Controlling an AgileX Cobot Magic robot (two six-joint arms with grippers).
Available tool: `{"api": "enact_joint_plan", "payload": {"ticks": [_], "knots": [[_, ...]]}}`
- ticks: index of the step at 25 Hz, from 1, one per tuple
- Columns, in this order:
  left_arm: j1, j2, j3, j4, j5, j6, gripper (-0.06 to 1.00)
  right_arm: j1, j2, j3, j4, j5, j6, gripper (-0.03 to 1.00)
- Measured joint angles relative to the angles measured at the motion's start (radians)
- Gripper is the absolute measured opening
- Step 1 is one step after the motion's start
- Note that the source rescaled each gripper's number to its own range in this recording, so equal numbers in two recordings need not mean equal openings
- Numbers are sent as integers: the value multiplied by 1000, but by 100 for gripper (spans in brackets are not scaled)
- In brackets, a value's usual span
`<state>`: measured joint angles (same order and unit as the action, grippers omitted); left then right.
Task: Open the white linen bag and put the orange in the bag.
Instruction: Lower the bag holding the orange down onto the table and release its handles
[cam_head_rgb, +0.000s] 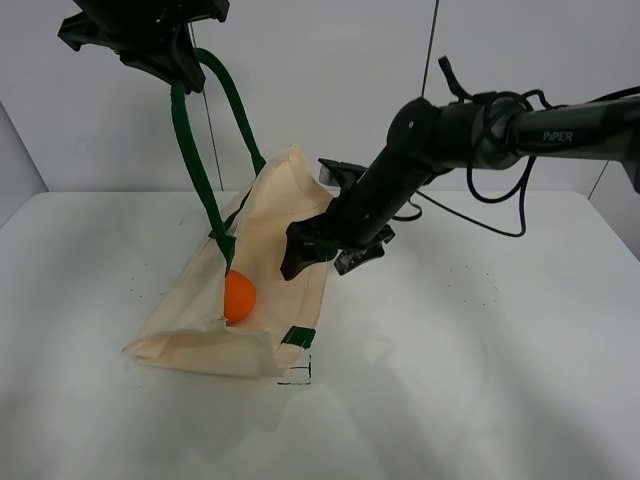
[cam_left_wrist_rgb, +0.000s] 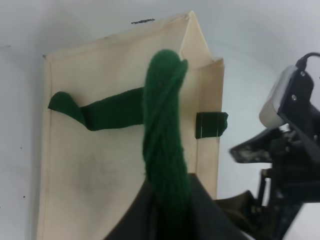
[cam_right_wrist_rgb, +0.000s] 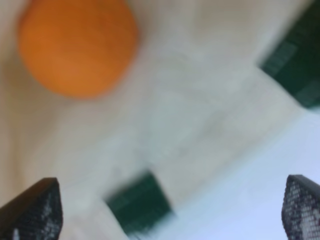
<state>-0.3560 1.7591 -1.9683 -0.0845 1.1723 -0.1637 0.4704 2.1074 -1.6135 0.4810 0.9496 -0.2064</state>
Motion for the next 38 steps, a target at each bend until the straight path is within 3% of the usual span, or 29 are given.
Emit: {"api": "enact_joint_plan", "payload": {"ticks": [4,6,18,22,26,31,38], "knots": [[0,0,0,0,0,0,0,-10,-7,-132,-261,150,166,100],[0,0,0,0,0,0,0,-38,-10,-165,-311,180,191,100],[0,0,0,0,0,0,0,-381,-11,-169,-400,248,181,100],[0,0,0,0,0,0,0,-447,-11,-169,-404,264,181,100],[0,0,0,0,0,0,0,-456,-30,-162,-403,266,181,100],[0,0,0,0,-1,0,0,-453,-173,-34,-401,263,164,100],[0,0,0,0,0,0,0,-453,-575,340,-409,265,148,100]]}}
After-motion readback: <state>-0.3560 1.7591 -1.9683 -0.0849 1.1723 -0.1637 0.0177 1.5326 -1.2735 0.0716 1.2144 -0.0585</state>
